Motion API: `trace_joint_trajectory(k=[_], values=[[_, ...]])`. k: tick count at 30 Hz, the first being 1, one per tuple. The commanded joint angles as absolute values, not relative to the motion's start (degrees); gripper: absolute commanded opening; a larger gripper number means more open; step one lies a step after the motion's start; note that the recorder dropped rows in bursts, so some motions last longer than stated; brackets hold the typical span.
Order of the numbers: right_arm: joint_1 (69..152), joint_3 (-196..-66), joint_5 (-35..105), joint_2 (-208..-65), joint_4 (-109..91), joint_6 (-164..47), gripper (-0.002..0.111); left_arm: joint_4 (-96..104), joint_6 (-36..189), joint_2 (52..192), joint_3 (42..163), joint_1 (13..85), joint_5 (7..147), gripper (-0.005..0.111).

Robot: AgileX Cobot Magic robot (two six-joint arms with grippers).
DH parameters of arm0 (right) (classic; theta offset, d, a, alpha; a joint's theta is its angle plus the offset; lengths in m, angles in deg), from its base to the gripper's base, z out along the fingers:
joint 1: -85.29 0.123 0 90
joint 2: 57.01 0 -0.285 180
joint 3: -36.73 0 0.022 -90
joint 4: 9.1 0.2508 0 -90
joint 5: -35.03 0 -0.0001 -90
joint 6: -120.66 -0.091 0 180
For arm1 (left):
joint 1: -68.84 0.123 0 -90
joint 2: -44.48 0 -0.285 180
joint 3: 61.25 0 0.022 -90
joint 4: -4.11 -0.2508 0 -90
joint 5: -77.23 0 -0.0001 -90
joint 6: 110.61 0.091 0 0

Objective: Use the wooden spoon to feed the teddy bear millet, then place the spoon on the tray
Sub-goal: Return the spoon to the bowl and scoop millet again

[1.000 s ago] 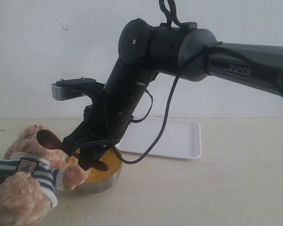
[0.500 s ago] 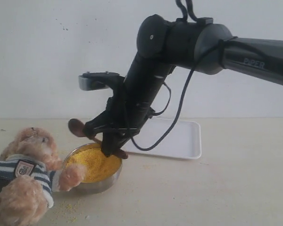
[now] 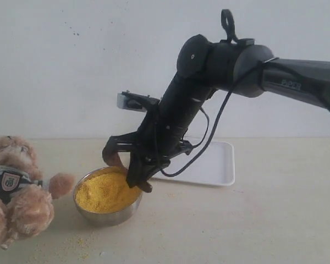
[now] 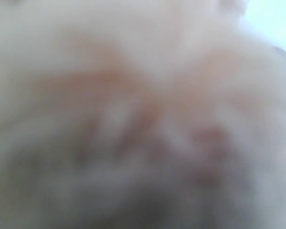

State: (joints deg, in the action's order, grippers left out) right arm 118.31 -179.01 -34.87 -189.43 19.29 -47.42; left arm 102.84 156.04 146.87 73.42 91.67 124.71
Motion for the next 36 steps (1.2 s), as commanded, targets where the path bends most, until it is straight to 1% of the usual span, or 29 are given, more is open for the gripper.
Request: trace_joint_trajectory(k=[1,10,21,36], values=[[121.0,-179.2,-34.9,-191.2,18.1,-47.9,0.0,104.1,156.9,146.7,74.4,91.5,127.1,0.004],[121.5,-179.2,-34.9,-194.1,14.7,-50.7,0.0,104.1,156.0,146.7,74.3,91.5,131.2,0.004],[121.5,-179.2,-34.9,-197.4,27.7,-45.9,0.0,104.1,156.0,146.7,74.3,91.5,132.7,0.004],[120.3,-179.2,-34.9,-197.4,28.5,-45.7,0.0,103.1,156.0,146.7,74.3,91.5,132.7,0.004]])
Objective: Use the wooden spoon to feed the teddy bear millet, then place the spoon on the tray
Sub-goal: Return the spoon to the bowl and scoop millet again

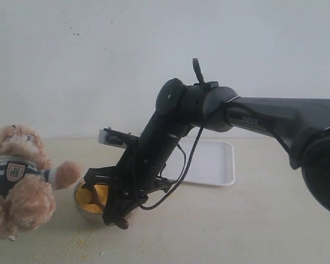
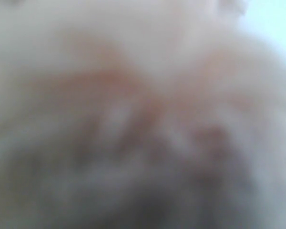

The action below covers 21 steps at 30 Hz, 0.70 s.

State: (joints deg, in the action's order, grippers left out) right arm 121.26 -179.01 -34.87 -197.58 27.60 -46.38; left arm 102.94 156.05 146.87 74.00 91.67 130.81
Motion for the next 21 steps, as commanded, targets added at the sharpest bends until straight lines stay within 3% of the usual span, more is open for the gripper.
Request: trace_joint_trajectory(k=[1,21], values=[[119.8,-179.2,-34.9,-197.4,28.8,-45.7,0.0,103.1,156.0,146.7,74.3,91.5,132.7,0.004],[117.1,-179.2,-34.9,-200.8,42.3,-43.3,0.0,102.4,156.0,146.7,74.3,91.5,134.5,0.004]])
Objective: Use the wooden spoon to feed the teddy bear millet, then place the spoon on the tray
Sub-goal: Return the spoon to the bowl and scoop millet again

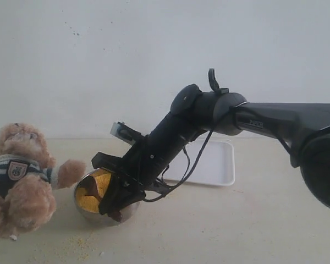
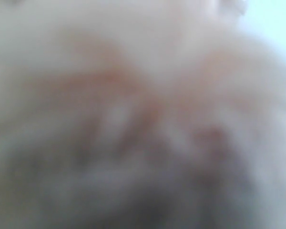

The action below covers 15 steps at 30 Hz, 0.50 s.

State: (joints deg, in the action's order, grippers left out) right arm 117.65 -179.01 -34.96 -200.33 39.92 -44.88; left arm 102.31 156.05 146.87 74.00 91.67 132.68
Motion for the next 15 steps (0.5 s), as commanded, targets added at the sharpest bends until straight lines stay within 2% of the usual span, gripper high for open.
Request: trace_joint_trajectory(k=[1,15], values=[[117.1,-179.2,-34.9,-200.8,42.3,-42.8,0.0,102.4,156.0,146.7,74.3,91.5,134.5,0.004],[114.4,-179.2,-34.9,-200.7,45.1,-41.2,0.0,104.1,160.0,146.7,74.3,91.6,137.4,0.004]])
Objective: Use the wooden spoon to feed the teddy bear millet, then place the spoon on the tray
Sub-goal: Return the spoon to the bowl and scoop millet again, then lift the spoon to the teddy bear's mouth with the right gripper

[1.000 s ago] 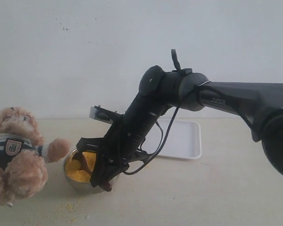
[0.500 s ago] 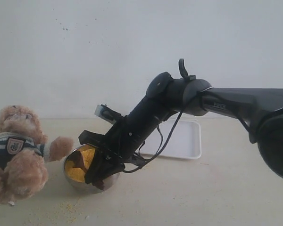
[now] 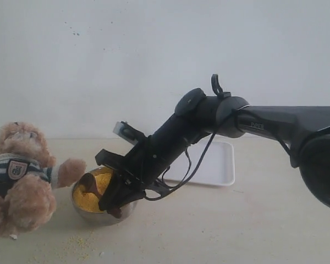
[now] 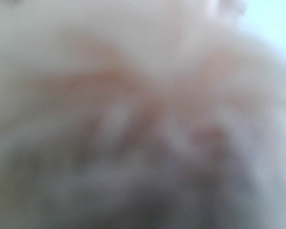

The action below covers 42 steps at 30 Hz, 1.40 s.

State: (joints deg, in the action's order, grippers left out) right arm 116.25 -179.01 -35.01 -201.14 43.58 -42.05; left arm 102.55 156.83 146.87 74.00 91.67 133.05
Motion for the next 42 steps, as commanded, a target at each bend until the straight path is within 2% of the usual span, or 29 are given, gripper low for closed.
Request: trace_joint_trajectory(k=[1,5,12,22,32,35,38,40,42], values=[[114.1,-179.2,-34.9,-200.7,45.1,-40.9,0.0,104.1,161.8,146.7,74.3,91.6,139.2,0.004],[113.3,-179.2,-34.9,-200.7,45.0,-39.9,0.0,104.1,167.1,146.7,74.9,91.8,147.2,0.004],[111.3,-179.2,-34.9,-200.3,47.7,-39.9,0.0,104.1,169.5,146.7,74.9,92.9,147.2,0.004],[110.8,-174.5,-34.9,-196.8,47.3,-38.1,0.0,101.9,165.7,146.7,74.4,105.7,147.2,0.004],[110.8,-168.4,-34.9,-191.2,50.4,-35.8,0.0,103.7,166.2,146.7,69.5,106.2,147.2,0.004],[110.2,-168.3,-34.9,-188.3,51.7,-35.6,0.0,103.7,165.8,146.7,69.5,103.6,147.2,0.004],[110.2,-166.7,-34.9,-186.5,51.9,-35.6,0.0,102.2,165.0,146.7,69.5,95.1,147.2,0.004],[110.2,-165.5,-34.9,-186.4,51.7,-35.5,0.0,101.8,165.0,146.7,69.5,92.0,147.2,0.004],[110.2,-164.5,-34.9,-186.4,51.7,-35.1,0.0,101.1,165.0,146.7,69.5,91.5,147.2,0.004]])
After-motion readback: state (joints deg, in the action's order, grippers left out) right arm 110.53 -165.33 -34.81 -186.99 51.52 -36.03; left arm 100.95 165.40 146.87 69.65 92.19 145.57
